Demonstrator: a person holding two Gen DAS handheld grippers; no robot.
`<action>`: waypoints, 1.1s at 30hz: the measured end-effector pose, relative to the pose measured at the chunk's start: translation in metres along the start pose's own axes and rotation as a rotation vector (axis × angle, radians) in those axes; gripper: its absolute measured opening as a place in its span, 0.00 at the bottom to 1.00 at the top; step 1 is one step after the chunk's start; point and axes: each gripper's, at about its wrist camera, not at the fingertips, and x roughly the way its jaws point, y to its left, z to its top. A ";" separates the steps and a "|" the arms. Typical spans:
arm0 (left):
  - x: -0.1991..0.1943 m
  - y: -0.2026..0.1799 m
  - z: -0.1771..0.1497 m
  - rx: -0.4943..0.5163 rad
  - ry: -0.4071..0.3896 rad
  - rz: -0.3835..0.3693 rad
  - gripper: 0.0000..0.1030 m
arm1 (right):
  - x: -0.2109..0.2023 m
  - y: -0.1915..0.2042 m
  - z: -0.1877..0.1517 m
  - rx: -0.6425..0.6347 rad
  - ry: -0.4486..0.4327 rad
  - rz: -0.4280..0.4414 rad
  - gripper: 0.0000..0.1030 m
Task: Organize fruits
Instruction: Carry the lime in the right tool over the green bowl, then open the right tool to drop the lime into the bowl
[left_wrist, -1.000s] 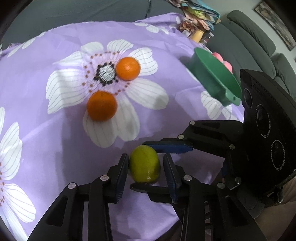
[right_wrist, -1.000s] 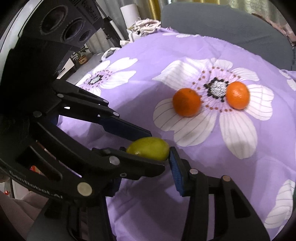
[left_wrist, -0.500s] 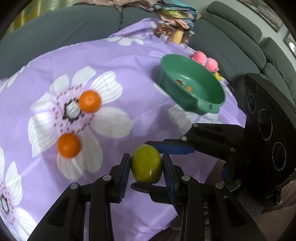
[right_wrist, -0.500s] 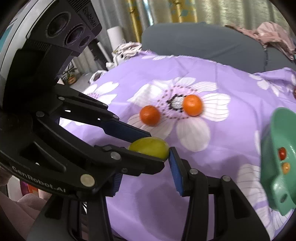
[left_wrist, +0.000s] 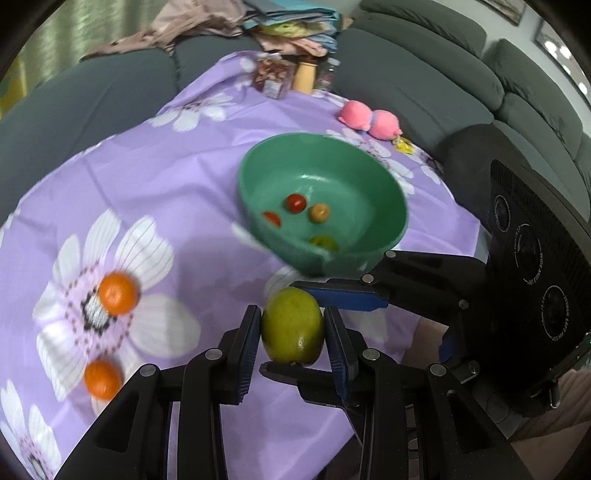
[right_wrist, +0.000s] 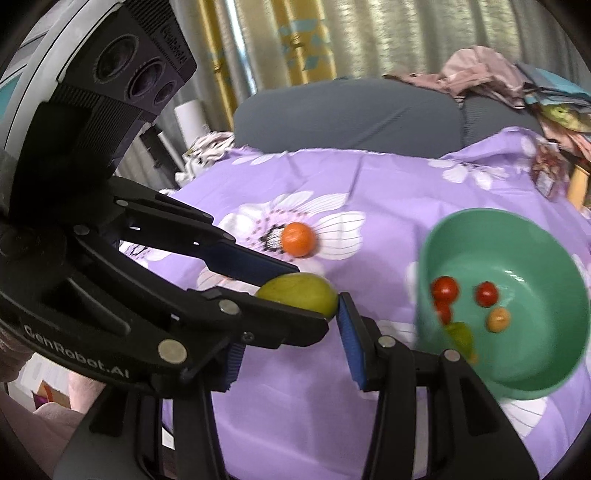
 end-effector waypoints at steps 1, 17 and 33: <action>0.001 -0.003 0.004 0.008 0.000 -0.002 0.34 | -0.003 -0.004 0.000 0.005 -0.008 -0.009 0.45; 0.045 -0.039 0.065 0.120 0.030 -0.051 0.34 | -0.030 -0.073 -0.001 0.093 -0.069 -0.112 0.45; 0.088 -0.042 0.080 0.093 0.089 -0.127 0.34 | -0.019 -0.111 -0.012 0.177 -0.015 -0.152 0.48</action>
